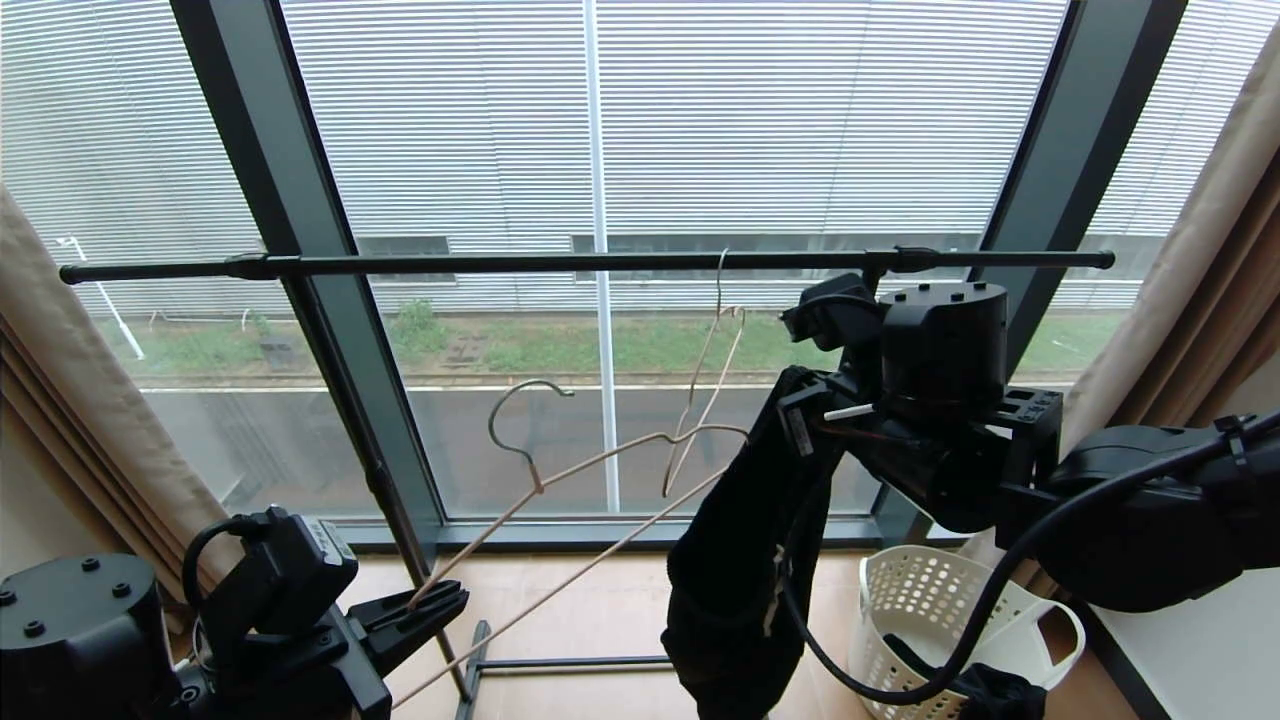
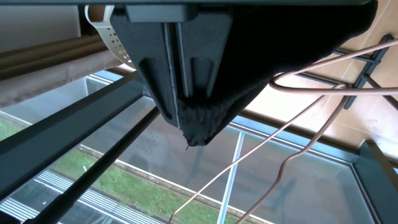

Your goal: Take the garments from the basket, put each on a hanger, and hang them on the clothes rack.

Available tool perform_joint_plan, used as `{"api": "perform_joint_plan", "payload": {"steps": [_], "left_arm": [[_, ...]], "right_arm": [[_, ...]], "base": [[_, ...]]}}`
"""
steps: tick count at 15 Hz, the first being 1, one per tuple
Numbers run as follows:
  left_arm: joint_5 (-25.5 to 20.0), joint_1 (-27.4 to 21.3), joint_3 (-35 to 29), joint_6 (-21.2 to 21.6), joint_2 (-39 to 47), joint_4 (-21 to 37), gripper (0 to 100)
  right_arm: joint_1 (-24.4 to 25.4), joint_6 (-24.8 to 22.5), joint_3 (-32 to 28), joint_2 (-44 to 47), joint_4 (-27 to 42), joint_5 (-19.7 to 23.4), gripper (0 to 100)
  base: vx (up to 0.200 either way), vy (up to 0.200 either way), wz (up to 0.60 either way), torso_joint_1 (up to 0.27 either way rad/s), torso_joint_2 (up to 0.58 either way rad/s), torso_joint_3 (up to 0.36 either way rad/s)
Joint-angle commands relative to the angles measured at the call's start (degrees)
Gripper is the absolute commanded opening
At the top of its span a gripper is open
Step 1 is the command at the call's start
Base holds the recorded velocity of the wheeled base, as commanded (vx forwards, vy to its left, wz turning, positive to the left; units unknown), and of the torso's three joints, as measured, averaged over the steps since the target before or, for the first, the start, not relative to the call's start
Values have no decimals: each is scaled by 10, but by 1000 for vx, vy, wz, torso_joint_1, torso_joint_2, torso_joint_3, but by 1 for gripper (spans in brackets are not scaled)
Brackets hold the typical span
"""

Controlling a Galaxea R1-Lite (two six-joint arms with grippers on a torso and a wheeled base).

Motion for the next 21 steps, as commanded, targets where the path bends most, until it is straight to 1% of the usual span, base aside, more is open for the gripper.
{"api": "perform_joint_plan", "payload": {"steps": [1,3,4,5,7,13,16,18,21], "left_arm": [[1,-4,-1,1,22,0,0],[1,-4,-4,1,20,-1,0],[1,-3,-4,0,19,-6,0],[1,-1,-3,-1,19,-23,0],[1,-2,3,-1,19,-42,0],[1,-4,6,-1,43,-42,0],[1,-11,5,-1,52,-42,0],[2,-11,3,-2,75,-44,0],[2,-11,4,-2,87,-64,0]], "right_arm": [[0,0,1,0,0,0,0],[-1,0,-1,3,0,-1,0],[-10,-1,-2,10,0,-1,0],[-18,0,-8,27,0,-4,0],[-24,0,-17,41,0,-26,0],[-24,0,-23,45,0,-29,0],[-19,4,-21,42,0,-29,0],[-8,5,-19,41,0,-29,0],[14,13,-15,41,0,-30,0]], "base": [[0,0,0,0,0,0],[0,0,0,0,0,0],[0,0,0,0,0,0],[0,0,0,0,0,0],[0,0,0,0,0,0],[0,0,0,0,0,0],[0,0,0,0,0,0],[0,0,0,0,0,0],[0,0,0,0,0,0]]}}
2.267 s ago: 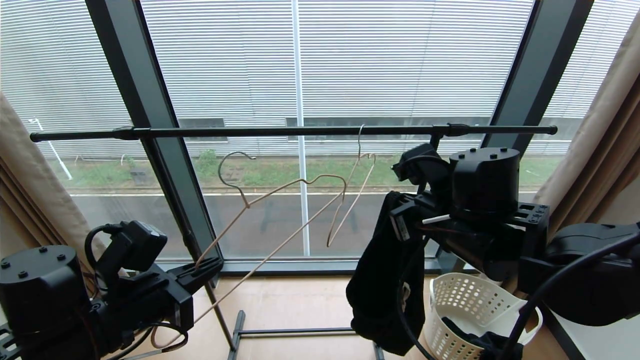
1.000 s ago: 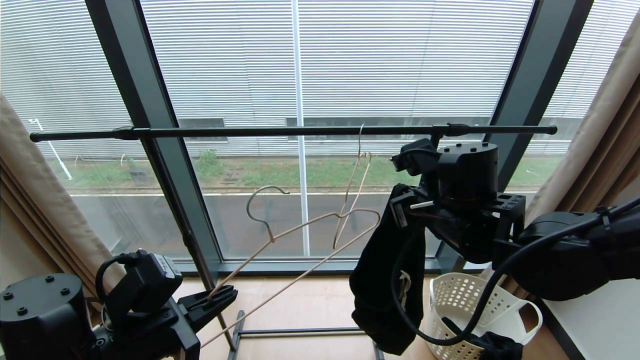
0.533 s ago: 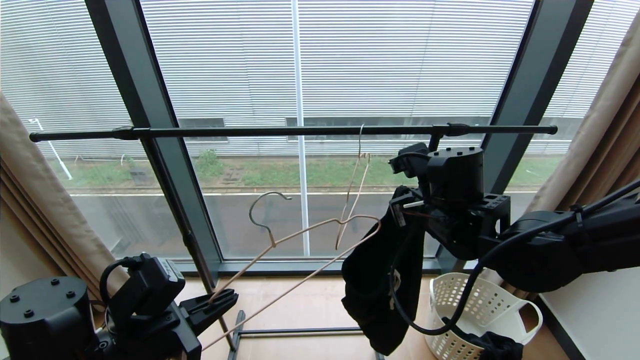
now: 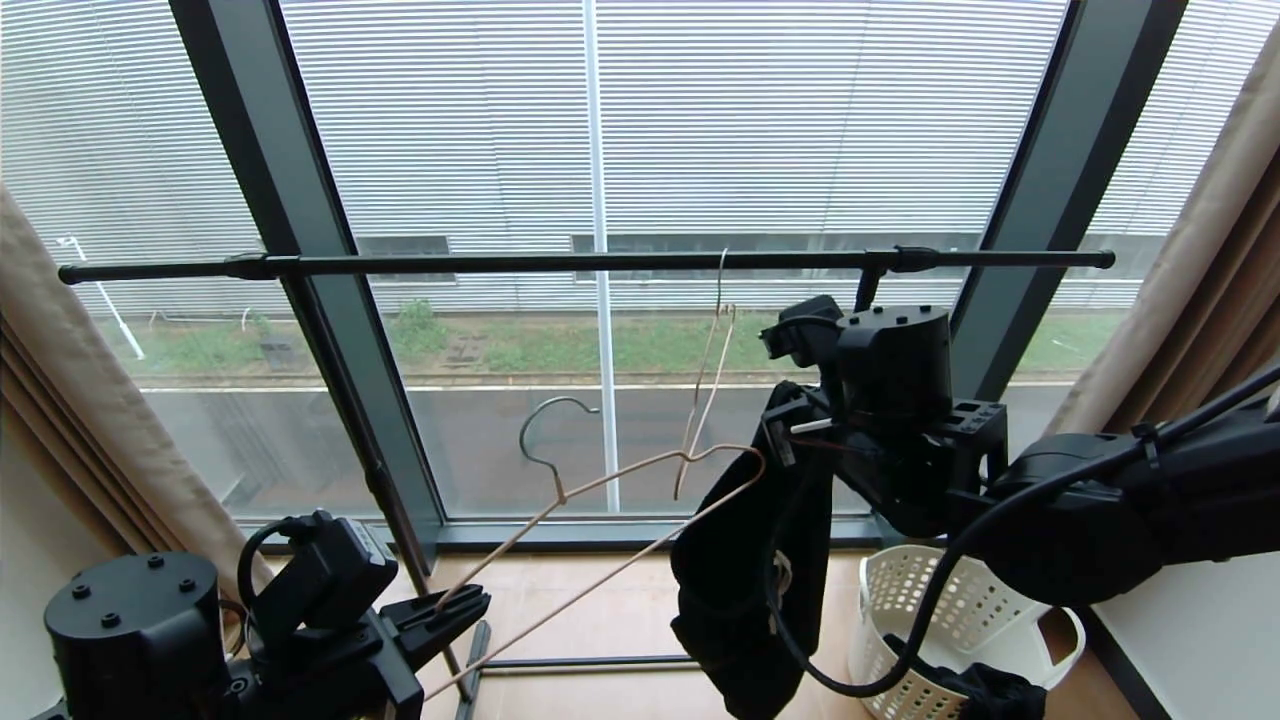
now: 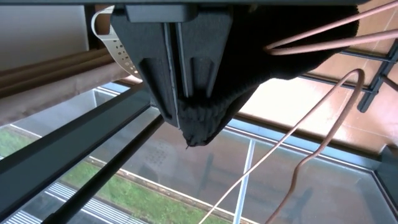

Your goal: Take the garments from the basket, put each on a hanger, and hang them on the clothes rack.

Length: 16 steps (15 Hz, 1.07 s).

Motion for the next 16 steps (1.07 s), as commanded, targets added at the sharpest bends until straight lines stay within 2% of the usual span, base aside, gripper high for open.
{"api": "perform_joint_plan", "payload": {"steps": [1,7,9,12,16], "left_arm": [[0,-1,0,1,22,-9,0],[0,-1,0,1,28,-21,0],[1,-1,2,0,28,-41,0],[1,-1,2,-9,28,-68,0],[2,-1,1,-13,60,-80,0]], "right_arm": [[16,4,2,0,0,-6,0],[41,15,2,2,1,-12,0],[45,15,-1,7,1,-14,0],[45,17,-9,21,0,-43,0],[60,21,-5,2,0,-44,0]], "base": [[0,0,0,0,0,0],[0,0,0,0,0,0],[0,0,0,0,0,0],[0,0,0,0,0,0],[0,0,0,0,0,0]]}}
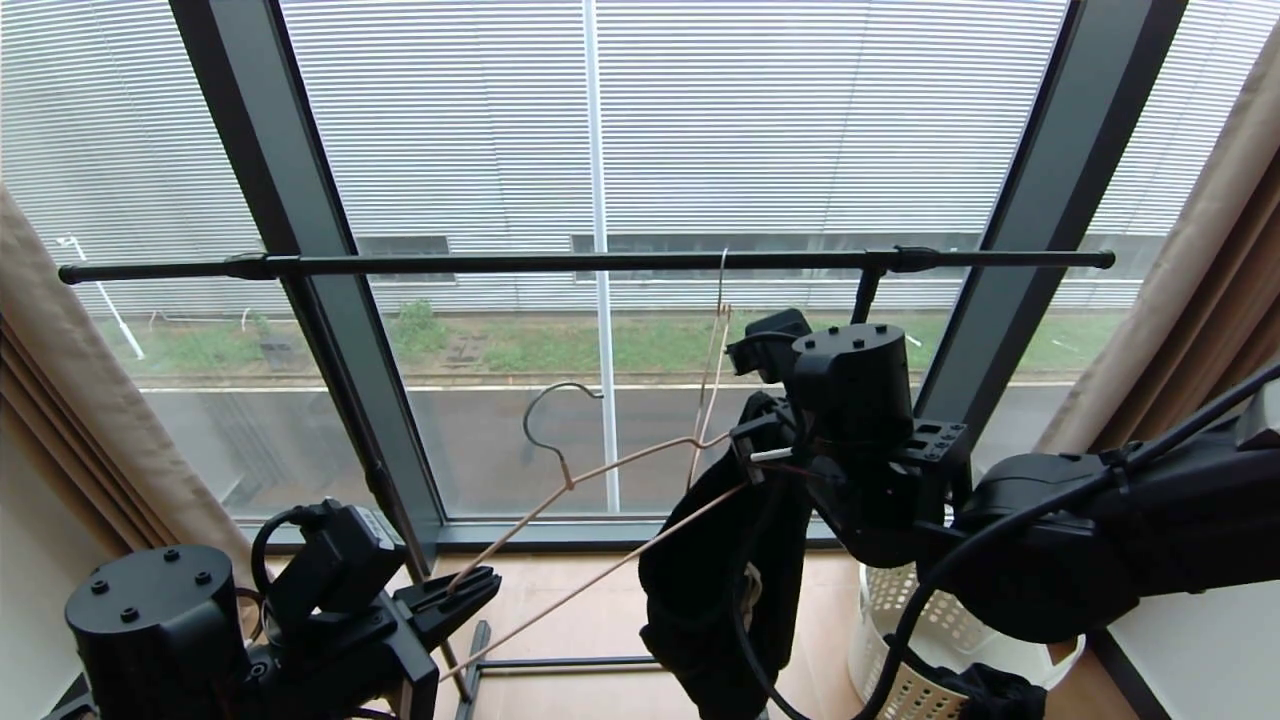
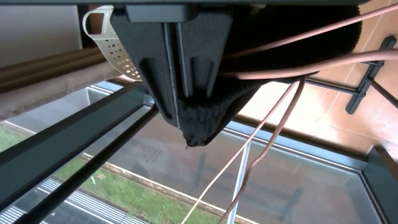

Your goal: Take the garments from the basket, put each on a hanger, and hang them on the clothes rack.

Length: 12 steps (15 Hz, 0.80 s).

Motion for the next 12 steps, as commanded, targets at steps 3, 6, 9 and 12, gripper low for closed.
{"api": "perform_joint_plan", "payload": {"steps": [3,6,9,12], "left_arm": [[0,0,3,-1,17,-11,0],[0,0,3,-1,17,-11,0],[0,0,3,-1,17,-11,0],[0,0,3,-1,17,-11,0]], "right_arm": [[37,4,9,-28,1,0,0],[59,14,11,-28,1,0,0],[84,17,17,-28,1,0,0],[108,33,16,-28,1,0,0]], "base": [[0,0,0,0,0,0],[0,0,0,0,0,0],[0,0,0,0,0,0],[0,0,0,0,0,0]]}}
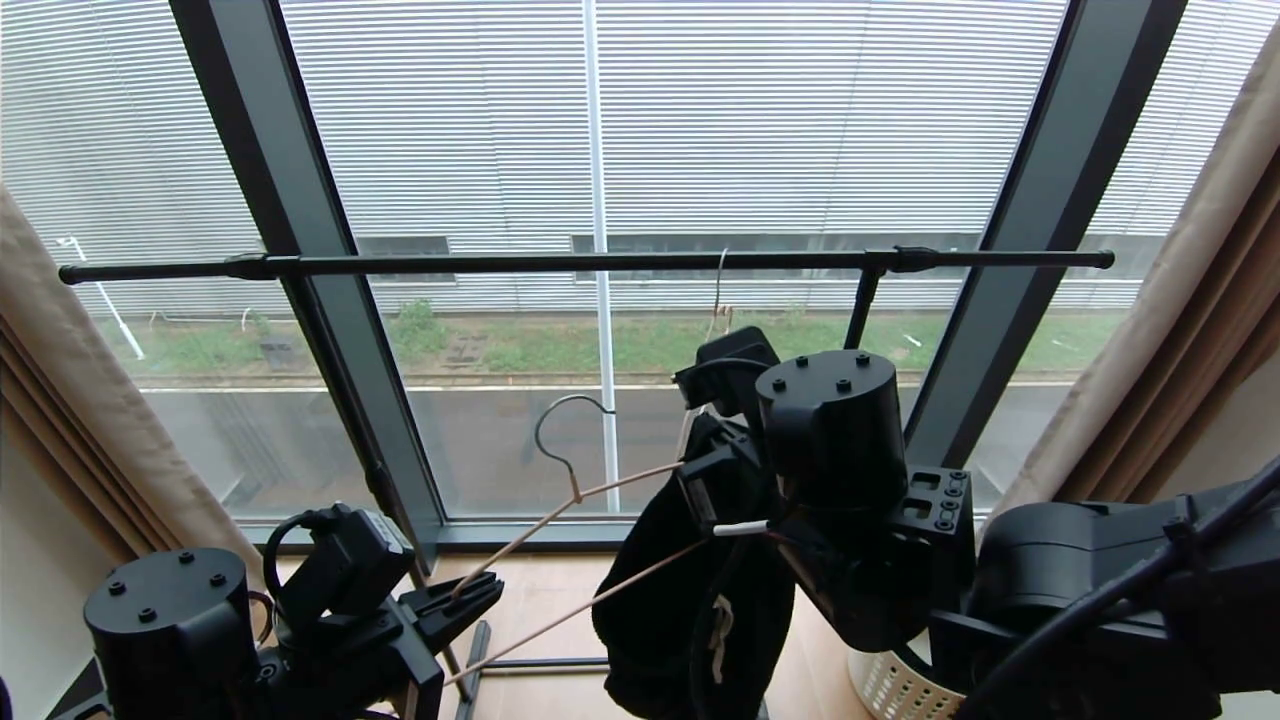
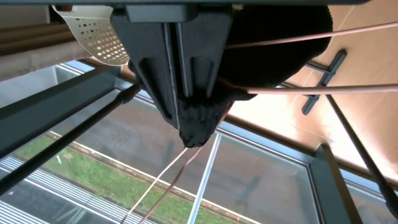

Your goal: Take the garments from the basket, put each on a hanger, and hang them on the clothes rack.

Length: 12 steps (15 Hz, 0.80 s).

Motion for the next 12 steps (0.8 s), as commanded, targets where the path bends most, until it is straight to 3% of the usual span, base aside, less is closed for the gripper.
{"api": "perform_joint_plan", "payload": {"steps": [1,12], "left_arm": [[0,0,0,1,4,0,0],[0,-6,2,0,9,0,0]], "right_arm": [[22,8,-2,-1,-1,0,0],[106,55,-10,-19,-1,0,0]], "base": [[0,0,0,0,0,0],[0,0,0,0,0,0]]}}
